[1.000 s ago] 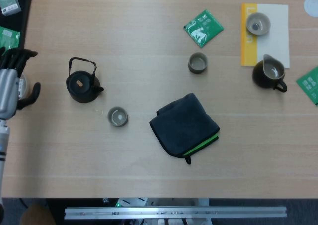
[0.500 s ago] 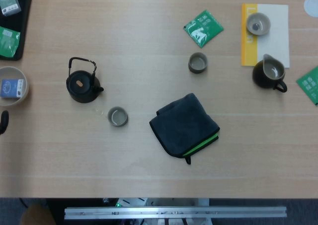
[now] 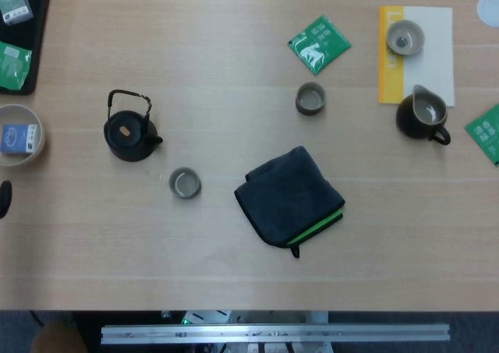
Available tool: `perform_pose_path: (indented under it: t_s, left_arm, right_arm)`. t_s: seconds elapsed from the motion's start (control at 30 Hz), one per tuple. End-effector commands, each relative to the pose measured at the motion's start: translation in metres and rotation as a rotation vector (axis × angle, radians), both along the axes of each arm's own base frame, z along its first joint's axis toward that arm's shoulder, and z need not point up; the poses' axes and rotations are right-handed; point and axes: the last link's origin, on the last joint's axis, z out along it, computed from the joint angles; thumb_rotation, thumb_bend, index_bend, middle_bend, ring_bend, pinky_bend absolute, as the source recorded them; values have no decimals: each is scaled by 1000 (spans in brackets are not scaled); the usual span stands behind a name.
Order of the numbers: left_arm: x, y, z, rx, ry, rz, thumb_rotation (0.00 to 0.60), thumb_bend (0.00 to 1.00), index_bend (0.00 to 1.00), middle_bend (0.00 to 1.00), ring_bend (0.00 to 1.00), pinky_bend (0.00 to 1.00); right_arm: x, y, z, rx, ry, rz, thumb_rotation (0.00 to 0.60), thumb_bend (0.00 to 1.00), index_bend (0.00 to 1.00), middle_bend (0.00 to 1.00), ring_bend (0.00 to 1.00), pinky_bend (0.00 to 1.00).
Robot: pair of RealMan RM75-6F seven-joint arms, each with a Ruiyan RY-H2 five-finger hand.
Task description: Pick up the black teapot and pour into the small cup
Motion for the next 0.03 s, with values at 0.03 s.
perform_pose_path:
  t_s: [0.03]
  left_arm:
    - [0, -1, 1, 4, 1, 1, 600, 358, 215, 221, 120, 82]
  right_arm:
    - [-1, 0, 0, -2, 0, -1, 600, 186, 458, 421, 285, 299]
